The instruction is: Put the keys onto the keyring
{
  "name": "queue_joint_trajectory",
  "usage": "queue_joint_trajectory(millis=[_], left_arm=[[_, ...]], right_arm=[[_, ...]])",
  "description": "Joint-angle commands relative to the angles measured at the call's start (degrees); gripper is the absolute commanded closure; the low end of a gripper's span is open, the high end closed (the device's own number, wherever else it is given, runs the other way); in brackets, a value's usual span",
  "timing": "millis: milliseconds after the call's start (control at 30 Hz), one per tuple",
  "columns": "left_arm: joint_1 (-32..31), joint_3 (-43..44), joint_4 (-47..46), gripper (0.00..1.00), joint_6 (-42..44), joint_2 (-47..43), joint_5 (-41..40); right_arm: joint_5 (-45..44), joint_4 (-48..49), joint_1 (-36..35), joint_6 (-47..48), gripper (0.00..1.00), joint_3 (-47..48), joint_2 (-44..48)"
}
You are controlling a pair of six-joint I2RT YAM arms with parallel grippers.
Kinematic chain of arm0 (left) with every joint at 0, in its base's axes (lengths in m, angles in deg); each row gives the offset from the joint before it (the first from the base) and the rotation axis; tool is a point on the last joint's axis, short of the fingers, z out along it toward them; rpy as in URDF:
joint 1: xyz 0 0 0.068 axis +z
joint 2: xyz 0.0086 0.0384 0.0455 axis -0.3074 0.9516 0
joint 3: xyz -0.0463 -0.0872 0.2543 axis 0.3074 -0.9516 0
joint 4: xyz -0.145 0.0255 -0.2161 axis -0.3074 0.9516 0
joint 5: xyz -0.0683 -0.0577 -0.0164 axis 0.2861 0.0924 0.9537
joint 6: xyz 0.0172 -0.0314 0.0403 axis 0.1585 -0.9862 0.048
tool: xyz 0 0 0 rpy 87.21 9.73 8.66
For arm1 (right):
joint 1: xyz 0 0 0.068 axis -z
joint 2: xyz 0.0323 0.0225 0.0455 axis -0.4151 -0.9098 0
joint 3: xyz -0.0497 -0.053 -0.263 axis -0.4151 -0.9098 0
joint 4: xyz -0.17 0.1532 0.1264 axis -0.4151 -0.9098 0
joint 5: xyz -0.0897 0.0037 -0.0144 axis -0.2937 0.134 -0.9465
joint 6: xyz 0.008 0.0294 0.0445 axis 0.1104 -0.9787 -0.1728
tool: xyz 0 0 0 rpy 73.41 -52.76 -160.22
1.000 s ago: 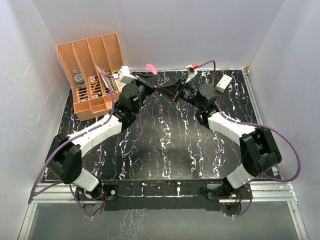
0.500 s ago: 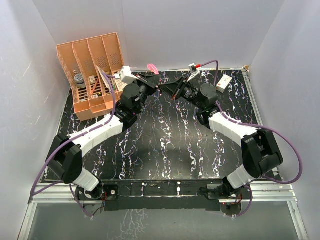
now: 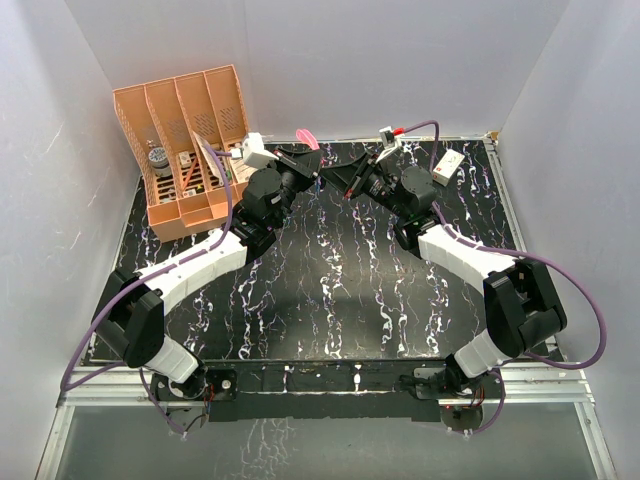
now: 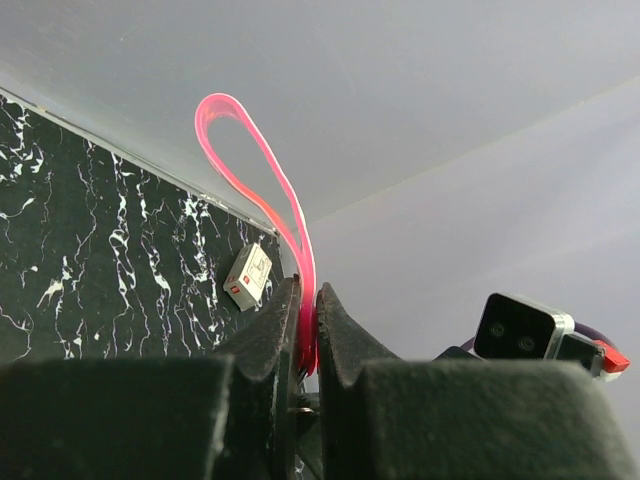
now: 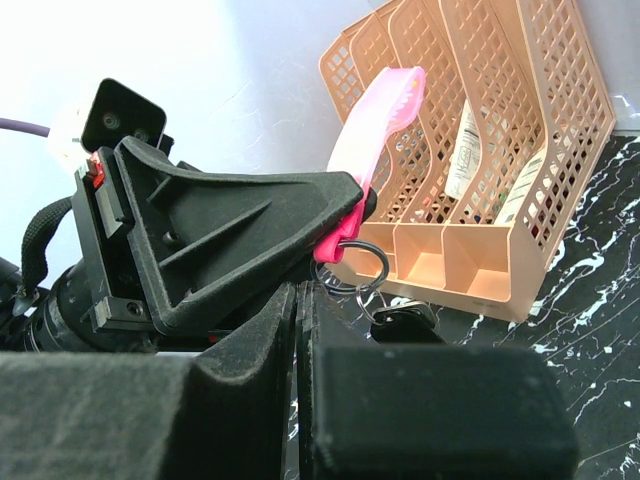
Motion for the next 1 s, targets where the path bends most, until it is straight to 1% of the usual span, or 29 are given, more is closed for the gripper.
queue_joint_trajectory(millis=[0,967], left_arm=[[-0.31,1.25,-2.21,1.0,0.8,-2.07,-1.68],[-0.42,0.63,-2.91,1.0,-0.01,-1.97,-1.51]], right_arm=[[-1.58,0.97,0.39,-0.88,1.0,2.37,2.21],[-2.1,1.83,0.57,-2.98,1.0,1.76,1.4]])
